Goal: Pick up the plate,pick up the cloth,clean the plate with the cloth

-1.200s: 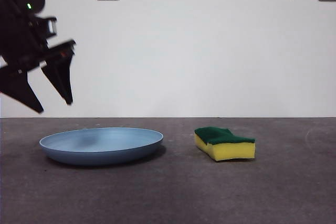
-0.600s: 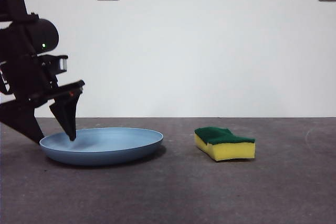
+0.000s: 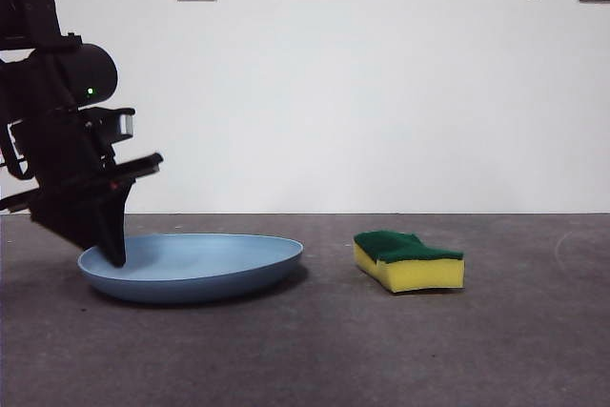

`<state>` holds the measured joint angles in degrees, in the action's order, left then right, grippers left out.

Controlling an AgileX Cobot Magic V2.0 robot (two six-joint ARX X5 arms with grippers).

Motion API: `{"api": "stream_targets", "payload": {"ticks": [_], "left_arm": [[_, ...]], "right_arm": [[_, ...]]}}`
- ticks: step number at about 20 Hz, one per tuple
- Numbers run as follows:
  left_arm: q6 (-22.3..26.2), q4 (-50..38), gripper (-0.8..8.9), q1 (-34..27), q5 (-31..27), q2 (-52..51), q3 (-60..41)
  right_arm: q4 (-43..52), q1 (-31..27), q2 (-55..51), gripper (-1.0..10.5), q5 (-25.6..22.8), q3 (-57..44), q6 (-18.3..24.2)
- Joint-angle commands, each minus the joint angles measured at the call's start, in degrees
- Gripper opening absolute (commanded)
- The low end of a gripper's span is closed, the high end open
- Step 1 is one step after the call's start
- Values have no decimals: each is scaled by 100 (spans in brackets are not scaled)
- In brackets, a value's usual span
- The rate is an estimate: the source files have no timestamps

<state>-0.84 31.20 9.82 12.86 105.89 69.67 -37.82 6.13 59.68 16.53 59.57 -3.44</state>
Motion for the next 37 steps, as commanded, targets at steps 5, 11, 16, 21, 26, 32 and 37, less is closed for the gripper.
{"api": "stream_targets", "payload": {"ticks": [5, 11, 16, 21, 26, 32, 37], "left_arm": [[114, 175, -8, 68, -85, -785, 2], [120, 531, -7, 70, -85, -2017, 2], [229, 892, -8, 70, -85, -2778, 2], [262, 1261, -8, 70, -83, -2922, 2], [262, 1285, -8, 70, -83, -2922, 2], [262, 1287, -8, 70, -83, -2922, 2], [308, 1296, -8, 70, -83, -2922, 2]], "right_arm": [[507, 706, 249, 501, -37, 24, -13], [798, 1547, 1091, 500, -651, 116, -7], [938, 1980, 2177, 500, -1008, 470, 81], [994, 2175, 3193, 499, -1257, 820, 343], [1211, 2179, 3827, 499, -1261, 820, 358], [1320, 2175, 4365, 483, -1263, 820, 356], [1333, 2173, 4590, 324, -1266, 820, 354]]}}
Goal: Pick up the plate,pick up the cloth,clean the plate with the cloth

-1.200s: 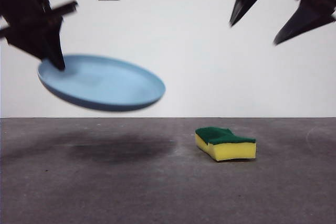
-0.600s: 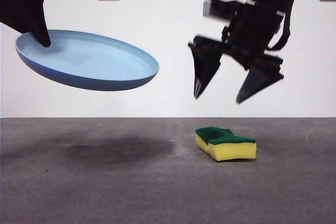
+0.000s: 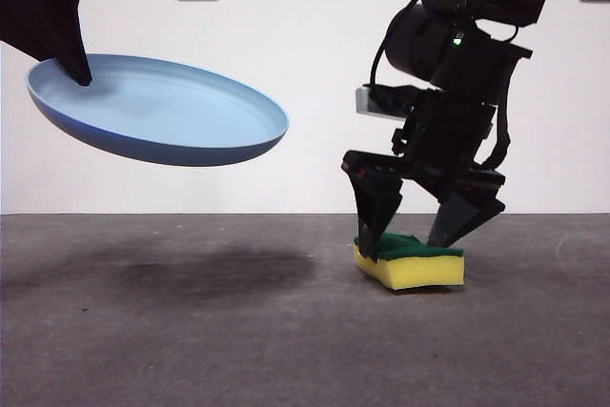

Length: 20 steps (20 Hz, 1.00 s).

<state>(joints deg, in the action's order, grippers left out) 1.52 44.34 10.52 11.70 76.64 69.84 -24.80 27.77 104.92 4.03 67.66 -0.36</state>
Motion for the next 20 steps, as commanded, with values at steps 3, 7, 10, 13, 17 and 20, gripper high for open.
{"api": "stream_targets", "payload": {"ticks": [3, 7, 10, 13, 17, 20], "left_arm": [[77, -17, -8, 0, 31, 4, -15], [153, -17, -8, 0, 33, 4, -15], [162, -33, -8, 0, 31, 4, -15], [162, -125, -8, 0, 26, 9, -15], [160, -190, -8, 0, -175, 15, -15], [157, -286, -8, 0, -415, 48, -15]], "right_arm": [[26, 9, 77, 133, -15, 11, 50], [-111, 9, 127, 18, -278, 11, 238], [-236, 4, 190, -12, -291, 11, 258], [-205, 39, 177, -12, -251, 11, 256], [-210, 63, -232, -12, -245, 13, 170], [-208, 125, -935, -12, -245, 13, 79]]}}
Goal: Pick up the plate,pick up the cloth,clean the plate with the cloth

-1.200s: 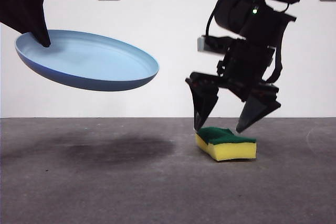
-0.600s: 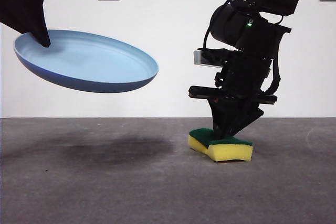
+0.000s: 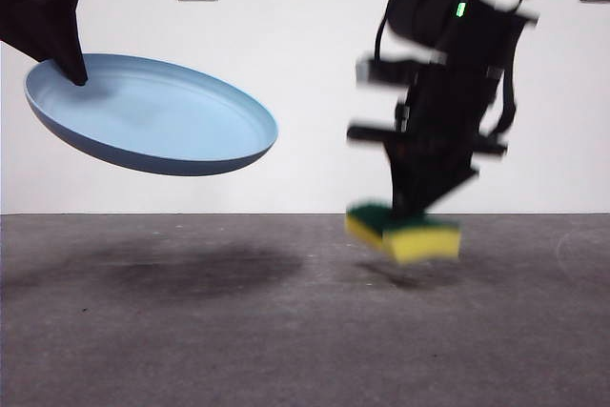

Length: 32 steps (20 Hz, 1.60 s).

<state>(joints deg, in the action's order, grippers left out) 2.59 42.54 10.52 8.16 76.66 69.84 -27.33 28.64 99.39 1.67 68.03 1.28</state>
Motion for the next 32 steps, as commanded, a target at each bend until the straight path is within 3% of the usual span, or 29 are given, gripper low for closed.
{"api": "stream_targets", "payload": {"ticks": [1, 8, 14, 18, 27, 32], "left_arm": [[50, -136, -8, 0, -68, 81, -15], [-164, -369, -8, 334, 4, 754, -15], [-304, -691, -8, 1093, 424, 868, -15], [-345, -691, -8, 1405, 612, 868, -15], [-387, -789, -8, 1335, 837, 868, -15], [-382, -772, -8, 1012, 852, 868, -15]], "right_arm": [[46, 61, -647, -12, -9, -24, -160], [160, 529, -1932, -12, 435, -24, -487], [350, 1099, -1602, -12, 372, -24, -487], [557, 1298, -1091, -12, -55, -24, -487], [916, 1985, -487, -12, 337, -24, -595], [-92, 2184, -487, -12, 153, -24, -566]]}}
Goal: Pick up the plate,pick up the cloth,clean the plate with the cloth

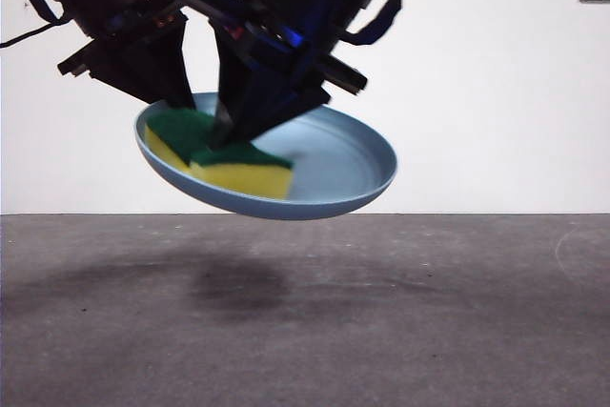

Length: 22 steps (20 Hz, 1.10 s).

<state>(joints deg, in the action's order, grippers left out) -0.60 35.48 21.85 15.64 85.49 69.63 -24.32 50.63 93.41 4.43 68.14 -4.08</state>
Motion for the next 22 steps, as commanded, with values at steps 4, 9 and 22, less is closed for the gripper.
{"api": "stream_targets", "payload": {"ticks": [4, 9, 22], "left_arm": [[90, 339, -8, -422, 140, -15, 7], [273, 787, -8, -444, 662, -15, 7], [232, 428, -8, -308, 1314, -15, 7]], "right_arm": [[-1119, -114, 109, -12, -1670, -35, 149], [-258, -503, 109, -12, -2310, -35, 153], [1283, -275, 111, -12, 142, -35, -186]]}}
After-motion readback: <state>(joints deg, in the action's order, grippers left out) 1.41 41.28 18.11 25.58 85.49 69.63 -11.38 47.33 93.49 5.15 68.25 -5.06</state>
